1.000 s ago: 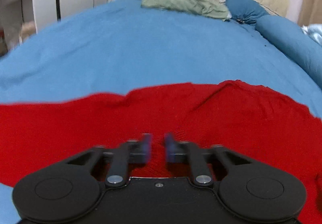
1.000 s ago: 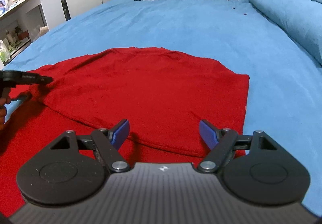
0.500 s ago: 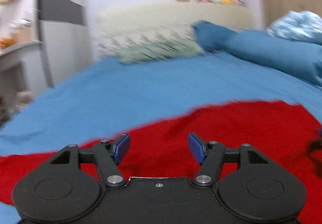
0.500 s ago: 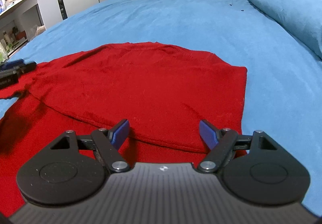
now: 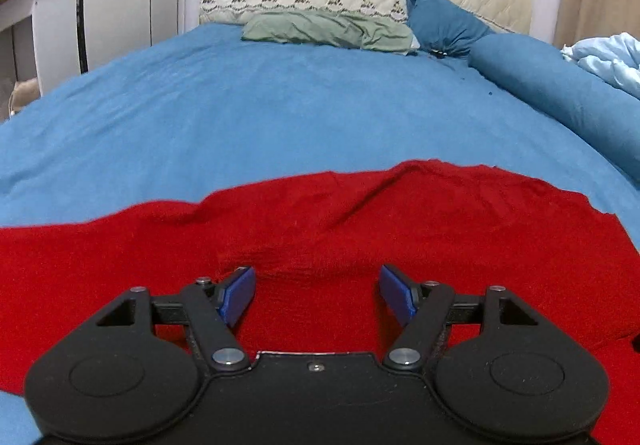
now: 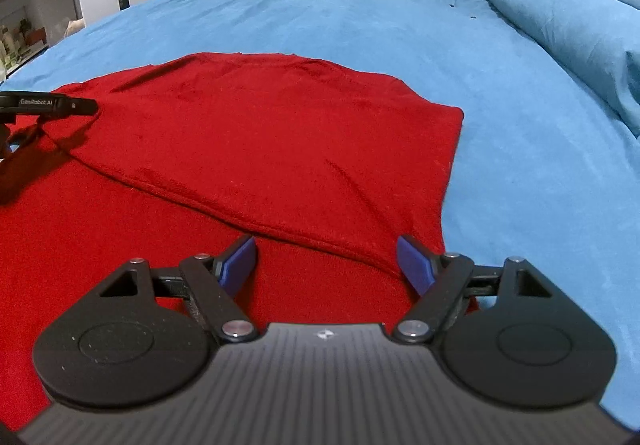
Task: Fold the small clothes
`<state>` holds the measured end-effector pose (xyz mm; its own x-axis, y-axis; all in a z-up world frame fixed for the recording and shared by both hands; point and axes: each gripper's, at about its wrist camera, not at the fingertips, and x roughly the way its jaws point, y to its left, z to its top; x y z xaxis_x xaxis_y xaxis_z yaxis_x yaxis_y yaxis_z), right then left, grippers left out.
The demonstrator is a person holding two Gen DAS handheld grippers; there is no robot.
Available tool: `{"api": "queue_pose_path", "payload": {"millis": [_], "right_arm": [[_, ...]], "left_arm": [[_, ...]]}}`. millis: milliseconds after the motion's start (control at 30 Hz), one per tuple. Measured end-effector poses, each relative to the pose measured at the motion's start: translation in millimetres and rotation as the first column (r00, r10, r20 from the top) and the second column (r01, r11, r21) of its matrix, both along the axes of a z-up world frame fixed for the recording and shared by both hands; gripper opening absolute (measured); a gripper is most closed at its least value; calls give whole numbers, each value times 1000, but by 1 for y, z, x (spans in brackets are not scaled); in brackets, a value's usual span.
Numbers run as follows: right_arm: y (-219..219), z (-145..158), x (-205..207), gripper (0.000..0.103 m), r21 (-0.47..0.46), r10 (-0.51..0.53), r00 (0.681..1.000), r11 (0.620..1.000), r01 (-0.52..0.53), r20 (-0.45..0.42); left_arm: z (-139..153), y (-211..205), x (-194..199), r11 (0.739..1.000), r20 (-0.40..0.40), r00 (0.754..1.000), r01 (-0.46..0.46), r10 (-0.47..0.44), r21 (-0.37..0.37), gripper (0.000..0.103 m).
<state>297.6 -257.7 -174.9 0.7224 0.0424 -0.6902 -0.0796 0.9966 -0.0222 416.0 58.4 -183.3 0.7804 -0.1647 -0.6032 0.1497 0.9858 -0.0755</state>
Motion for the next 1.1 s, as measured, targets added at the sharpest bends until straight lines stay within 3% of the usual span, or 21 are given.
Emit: {"api": "queue_pose_path", "payload": {"millis": [67,133,233,367,500,733,967,1100], "right_arm": [[2,3,-1,93,3,0,1000,1000,0,4],[4,6,-3,93,16,13,1000,1000,-13,21],[7,6,-1,93,41,29,999,999,-30,29],[6,5,10,93,67,4,999,998,-7,40],[3,8,15,93,123,-12,998,992,5,54],[-3,-1,16,94,97,-28,1000,995,27,8],[16,51,3,95,105,-5,999,995,-1,53],[45,87,0,98,124,48,997,991,-55,59]], "left_arm": [[6,1,-8,1000,39,999,12,-11,-19,76],[11,-1,-5,999,56,998,19,-18,-26,93],[-1,6,18,998,-53,999,-3,0,-65,95],[-1,15,28,997,-65,997,-35,30,-73,94],[20,28,-3,988,-12,998,-59,58,-144,95],[38,53,-60,989,-29,994,-105,102,-109,95],[91,89,-103,972,42,973,-223,227,-76,96],[114,129,-110,939,63,940,-329,336,-99,101]]}}
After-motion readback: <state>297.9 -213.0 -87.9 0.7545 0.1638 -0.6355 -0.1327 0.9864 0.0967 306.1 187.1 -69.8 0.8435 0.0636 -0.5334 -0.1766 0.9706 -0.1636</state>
